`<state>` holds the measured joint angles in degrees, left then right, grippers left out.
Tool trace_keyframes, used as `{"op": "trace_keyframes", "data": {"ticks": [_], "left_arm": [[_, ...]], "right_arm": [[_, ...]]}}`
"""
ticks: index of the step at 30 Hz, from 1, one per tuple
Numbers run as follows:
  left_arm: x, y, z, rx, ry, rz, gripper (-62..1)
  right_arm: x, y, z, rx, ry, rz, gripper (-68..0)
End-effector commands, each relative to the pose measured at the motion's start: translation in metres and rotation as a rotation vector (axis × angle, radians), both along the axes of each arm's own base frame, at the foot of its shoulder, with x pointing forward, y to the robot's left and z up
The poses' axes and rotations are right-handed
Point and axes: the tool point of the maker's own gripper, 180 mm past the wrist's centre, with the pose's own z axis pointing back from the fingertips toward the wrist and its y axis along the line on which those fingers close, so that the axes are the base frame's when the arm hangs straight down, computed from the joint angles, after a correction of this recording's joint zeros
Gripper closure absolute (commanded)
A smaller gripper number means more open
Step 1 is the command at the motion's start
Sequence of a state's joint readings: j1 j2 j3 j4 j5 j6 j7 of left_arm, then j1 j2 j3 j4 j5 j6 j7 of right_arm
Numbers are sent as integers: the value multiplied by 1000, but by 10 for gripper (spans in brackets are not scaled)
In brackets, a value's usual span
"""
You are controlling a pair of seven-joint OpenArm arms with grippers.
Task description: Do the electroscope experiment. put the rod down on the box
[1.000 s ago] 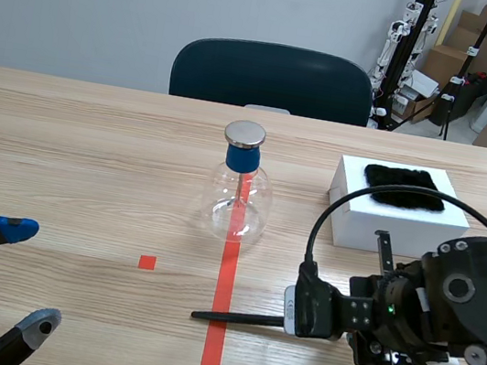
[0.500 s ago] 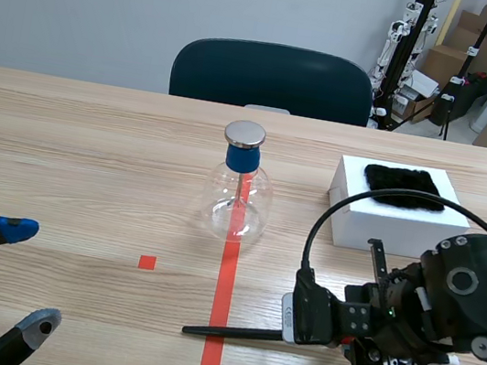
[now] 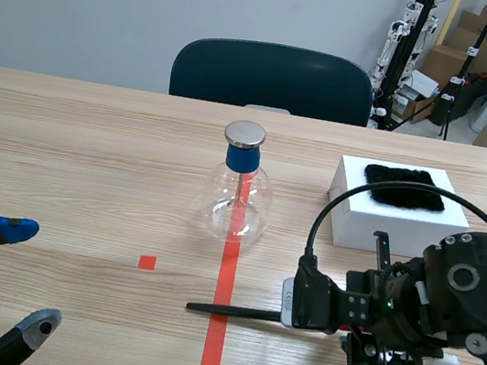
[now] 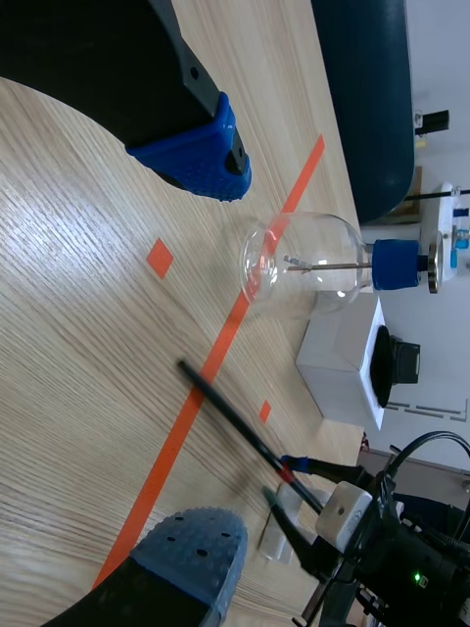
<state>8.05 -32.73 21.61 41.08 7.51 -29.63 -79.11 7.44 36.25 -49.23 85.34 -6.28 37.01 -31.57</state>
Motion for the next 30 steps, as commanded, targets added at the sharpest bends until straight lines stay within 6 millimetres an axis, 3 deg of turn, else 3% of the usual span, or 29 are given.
{"op": "trace_keyframes", "data": {"ticks": [1,8,15,30], "left_arm": [[4,4,8,-9,-25,5,-623],[4,4,8,-9,-25,5,-623],[4,4,8,-9,-25,5,-623],[4,4,8,-9,-25,5,-623]], "right_arm": [[11,-4,9,6,-25,-9,-345],[6,-2,9,41,8,-31,-542],[7,-1,10,41,5,-30,-675],[6,-1,10,41,5,-30,-679]]}}
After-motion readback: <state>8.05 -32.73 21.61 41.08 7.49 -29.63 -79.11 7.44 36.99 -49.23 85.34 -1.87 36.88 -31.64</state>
